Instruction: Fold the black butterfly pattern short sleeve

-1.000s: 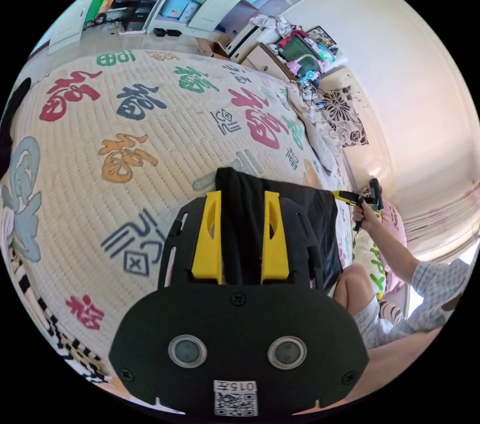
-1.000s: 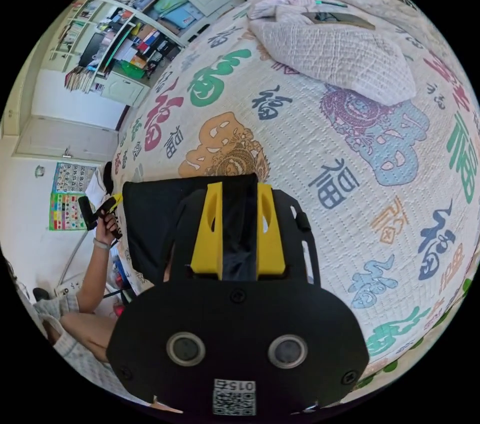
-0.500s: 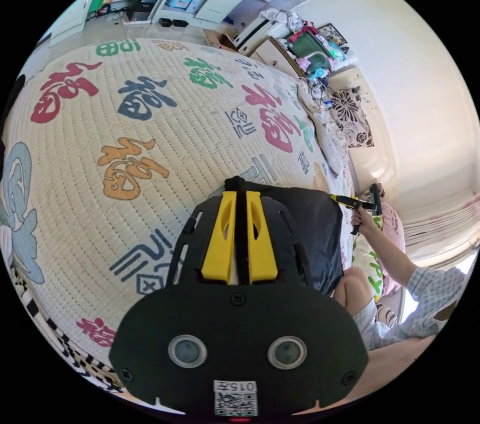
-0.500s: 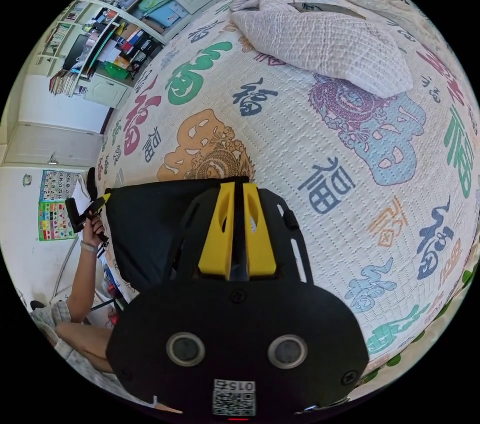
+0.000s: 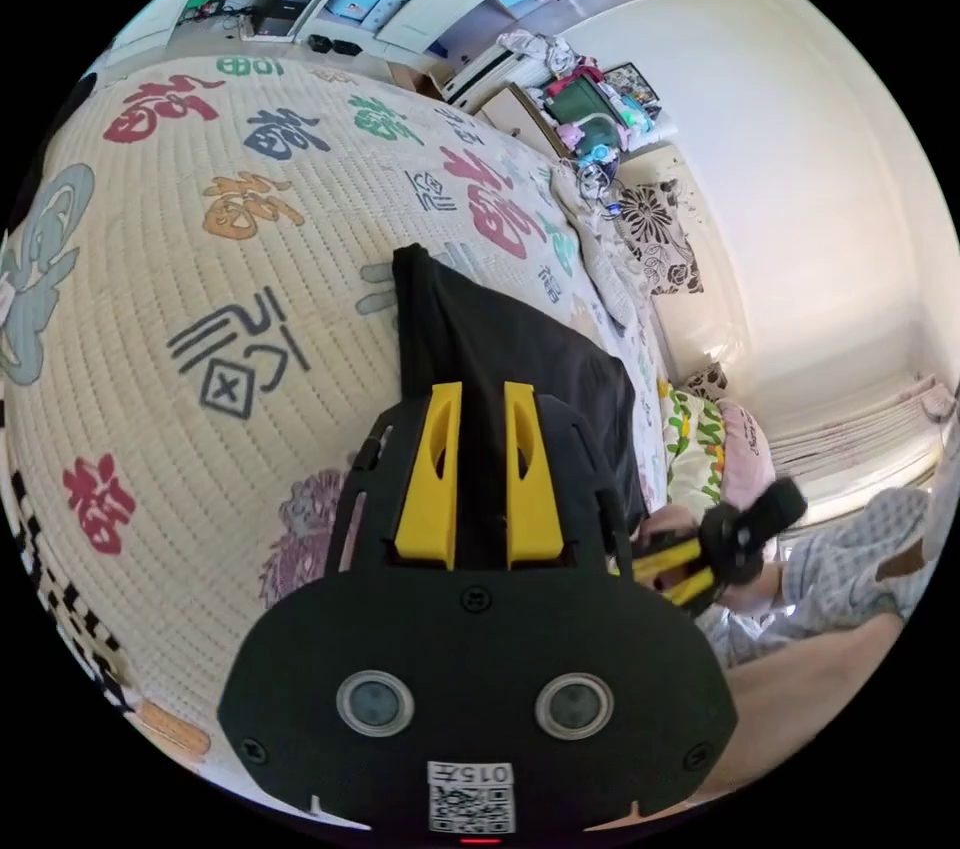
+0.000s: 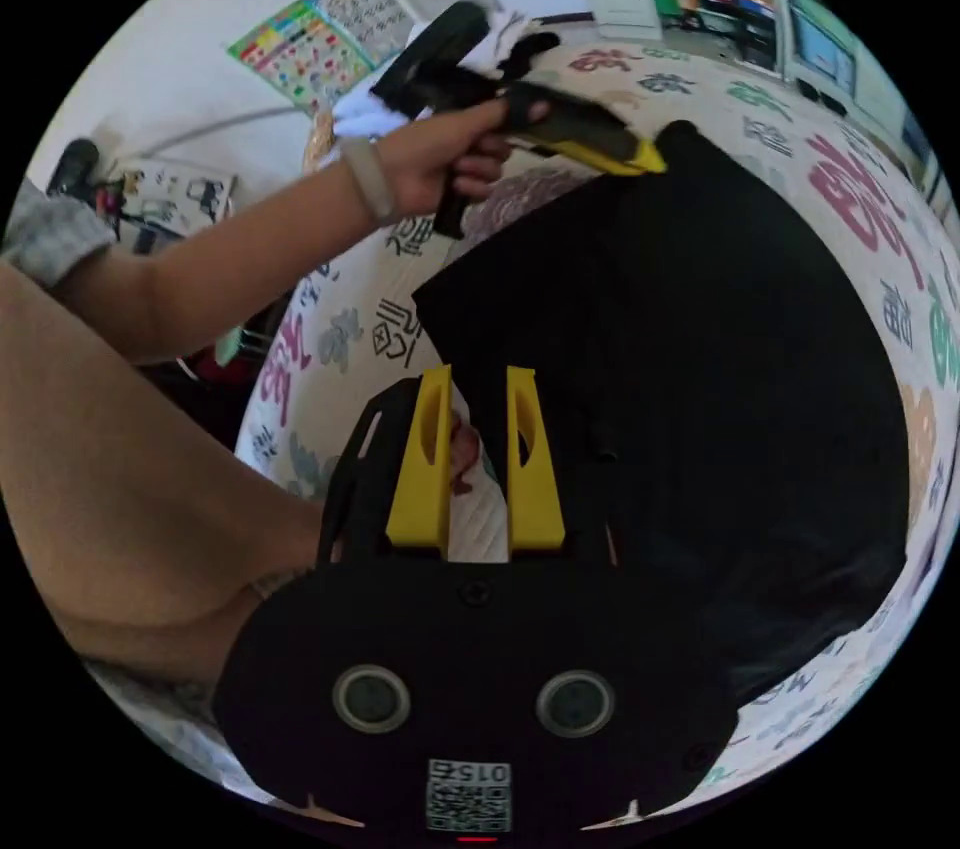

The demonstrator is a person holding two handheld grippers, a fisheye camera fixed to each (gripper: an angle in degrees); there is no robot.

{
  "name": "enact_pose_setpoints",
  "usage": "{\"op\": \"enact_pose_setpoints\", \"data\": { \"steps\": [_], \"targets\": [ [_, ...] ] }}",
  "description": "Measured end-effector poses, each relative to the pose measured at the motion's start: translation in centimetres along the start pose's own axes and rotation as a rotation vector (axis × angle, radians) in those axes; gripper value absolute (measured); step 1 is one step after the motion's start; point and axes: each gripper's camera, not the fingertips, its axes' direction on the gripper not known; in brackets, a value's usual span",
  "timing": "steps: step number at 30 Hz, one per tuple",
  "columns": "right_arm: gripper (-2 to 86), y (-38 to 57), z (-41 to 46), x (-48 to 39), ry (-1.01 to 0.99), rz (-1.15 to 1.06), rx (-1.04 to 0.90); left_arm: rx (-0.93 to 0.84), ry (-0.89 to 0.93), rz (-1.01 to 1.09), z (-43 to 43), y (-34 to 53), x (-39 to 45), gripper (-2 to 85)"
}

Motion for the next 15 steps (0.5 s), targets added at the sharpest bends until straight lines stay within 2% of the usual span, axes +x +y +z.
{"op": "enact_pose_setpoints", "data": {
  "steps": [3, 4, 11, 15],
  "targets": [
    [3.6, -2.1, 4.1, -2.7, 0.236, -0.074, -0.127, -0.064, -0.069, 0.019, 1.9, -1.6, -0.1, 4.5],
    [2.7, -2.6, 4.3, -3.5, 0.276, -0.105, -0.118, -0.081, -0.079, 0.033, 2.2, -2.1, -0.1, 2.7],
    [1.9, -4.9, 5.0, -5.2, 0.273, -0.165, -0.133, -0.062, -0.114, 0.067, 1.9, -3.0, 0.0, -0.1],
    [6.0, -6.8, 4.4, -4.1, 0.176, -0.117, -0.137, -0.034, -0.070, 0.039, 1.9, -1.7, -0.9, 3.6]
  ]
}}
